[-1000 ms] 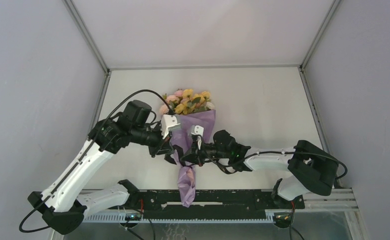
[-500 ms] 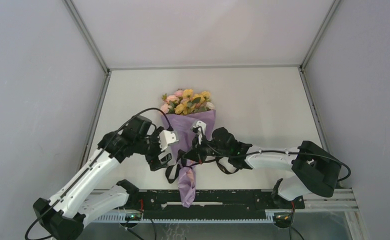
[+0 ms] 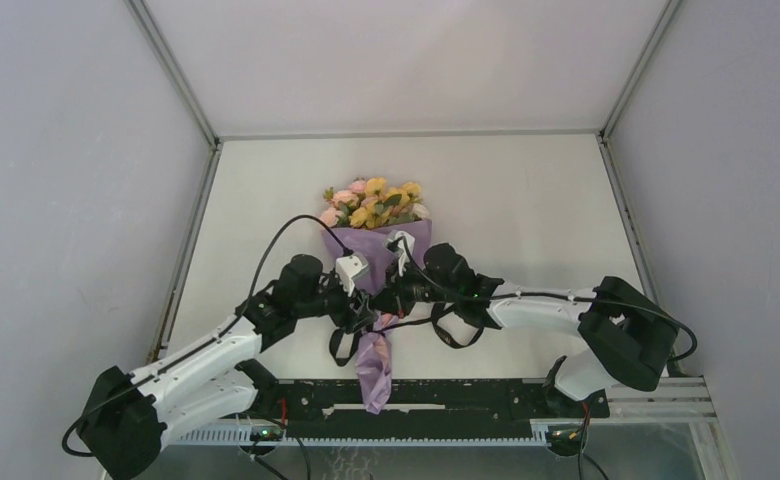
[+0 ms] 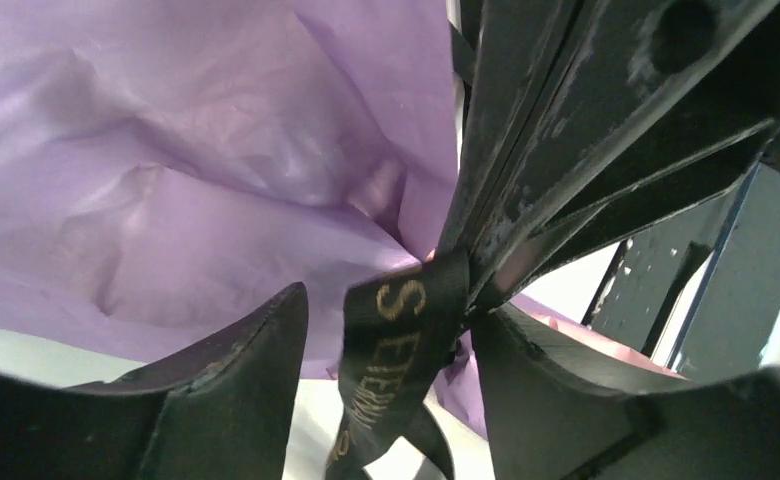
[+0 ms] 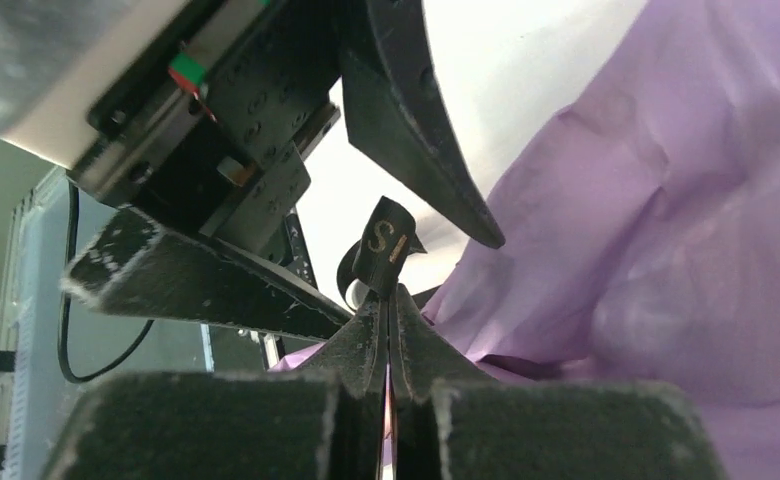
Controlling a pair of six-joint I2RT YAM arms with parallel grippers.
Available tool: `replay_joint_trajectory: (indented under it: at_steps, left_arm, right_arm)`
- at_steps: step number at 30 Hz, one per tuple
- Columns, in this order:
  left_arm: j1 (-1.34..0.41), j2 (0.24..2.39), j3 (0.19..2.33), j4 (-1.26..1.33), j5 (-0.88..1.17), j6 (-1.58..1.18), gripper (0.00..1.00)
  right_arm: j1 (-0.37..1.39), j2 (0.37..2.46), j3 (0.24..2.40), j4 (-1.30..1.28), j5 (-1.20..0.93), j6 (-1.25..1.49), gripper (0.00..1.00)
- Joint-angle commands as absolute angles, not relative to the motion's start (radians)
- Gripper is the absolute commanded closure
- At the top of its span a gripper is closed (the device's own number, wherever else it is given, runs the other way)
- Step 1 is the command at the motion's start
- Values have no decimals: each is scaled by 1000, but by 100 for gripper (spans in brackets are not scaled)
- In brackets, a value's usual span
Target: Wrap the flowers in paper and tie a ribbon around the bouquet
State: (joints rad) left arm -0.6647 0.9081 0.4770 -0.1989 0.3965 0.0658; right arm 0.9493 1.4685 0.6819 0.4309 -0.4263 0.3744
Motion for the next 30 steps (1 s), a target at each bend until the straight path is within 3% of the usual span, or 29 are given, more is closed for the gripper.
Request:
replay_joint_trajectory:
  at_steps: [1,5,11,18,22,24,28,30]
  left_arm:
    - [-668,942,375,126,405,-187,38]
    - [-670,953,347,186,442,-180,53]
    - [-670,982,347,227,455,-177,57]
    - [-670,983,330,252,512,-174,99]
    - [-669,979,326,256,511,-175,100]
    - [-669,978,325,255,504,-175,100]
    - [-668,982,323,255,483,-179,100]
    - [-669,981,321,256,470,-182,100]
  right_arm:
    - [929,1459,727,441,-434,421,100]
    - [928,1468,727,454,-446,449,100]
    - [927,1479,727,474,-443,461,100]
    - [924,1474,727,463,-444,449,100]
    - [925,1473,727,455,-434,446,100]
    - [929,1464,727,443,-423,444,95]
    - [922,1405,727,357,-385,426,66]
    - [894,1343,727,252,-367,434,60]
